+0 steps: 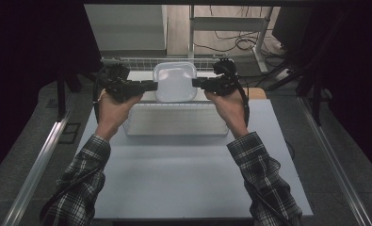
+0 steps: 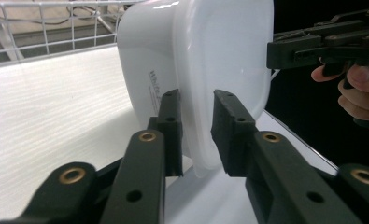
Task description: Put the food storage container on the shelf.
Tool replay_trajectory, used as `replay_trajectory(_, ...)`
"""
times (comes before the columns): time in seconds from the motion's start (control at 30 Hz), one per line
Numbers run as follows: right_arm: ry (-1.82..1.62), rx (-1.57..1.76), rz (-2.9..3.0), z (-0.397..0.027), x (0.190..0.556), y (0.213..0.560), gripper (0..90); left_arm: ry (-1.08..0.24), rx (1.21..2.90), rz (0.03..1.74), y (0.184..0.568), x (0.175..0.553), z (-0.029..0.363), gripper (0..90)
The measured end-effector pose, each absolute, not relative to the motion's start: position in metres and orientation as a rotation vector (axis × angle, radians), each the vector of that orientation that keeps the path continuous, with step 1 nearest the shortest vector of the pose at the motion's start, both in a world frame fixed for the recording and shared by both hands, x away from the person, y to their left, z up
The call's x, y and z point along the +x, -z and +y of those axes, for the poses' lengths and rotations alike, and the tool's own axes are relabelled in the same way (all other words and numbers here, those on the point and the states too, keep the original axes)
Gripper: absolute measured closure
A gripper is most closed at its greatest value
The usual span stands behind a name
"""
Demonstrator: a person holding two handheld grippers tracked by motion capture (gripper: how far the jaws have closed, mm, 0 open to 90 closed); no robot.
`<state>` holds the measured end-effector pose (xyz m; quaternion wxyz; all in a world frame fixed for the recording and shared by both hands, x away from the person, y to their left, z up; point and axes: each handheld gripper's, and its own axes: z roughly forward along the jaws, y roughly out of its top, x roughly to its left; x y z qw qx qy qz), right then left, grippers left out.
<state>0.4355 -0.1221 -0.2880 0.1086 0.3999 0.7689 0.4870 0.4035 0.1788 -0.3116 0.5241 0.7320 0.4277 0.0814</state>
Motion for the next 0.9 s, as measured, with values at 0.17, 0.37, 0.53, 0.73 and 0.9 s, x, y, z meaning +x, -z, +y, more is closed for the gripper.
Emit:
replay_trajectory(0.17, -1.441, 1.196, 2.263, -0.121, 0.440, 0.289, 72.5, -0.197, 1.740, 1.037, 0.312, 0.408, 0.179, 70.4)
replay_trajectory(0.37, -1.447, 1.205, 2.264, -0.118, 0.445, 0.290, 70.1, -0.198, 1.734, 1.047, 0.311, 0.412, 0.178, 64.9)
replay_trajectory(0.53, -1.441, 1.206, 2.261, -0.115, 0.448, 0.290, 66.3, -0.203, 1.736, 1.056, 0.311, 0.418, 0.177, 60.8)
replay_trajectory(0.73, -1.420, 1.217, 2.259, -0.112, 0.452, 0.291, 61.7, -0.213, 1.752, 1.080, 0.313, 0.424, 0.173, 59.7)
replay_trajectory(0.9, -1.413, 1.231, 2.257, -0.111, 0.457, 0.292, 58.5, -0.204, 1.741, 1.088, 0.315, 0.428, 0.172, 59.2)
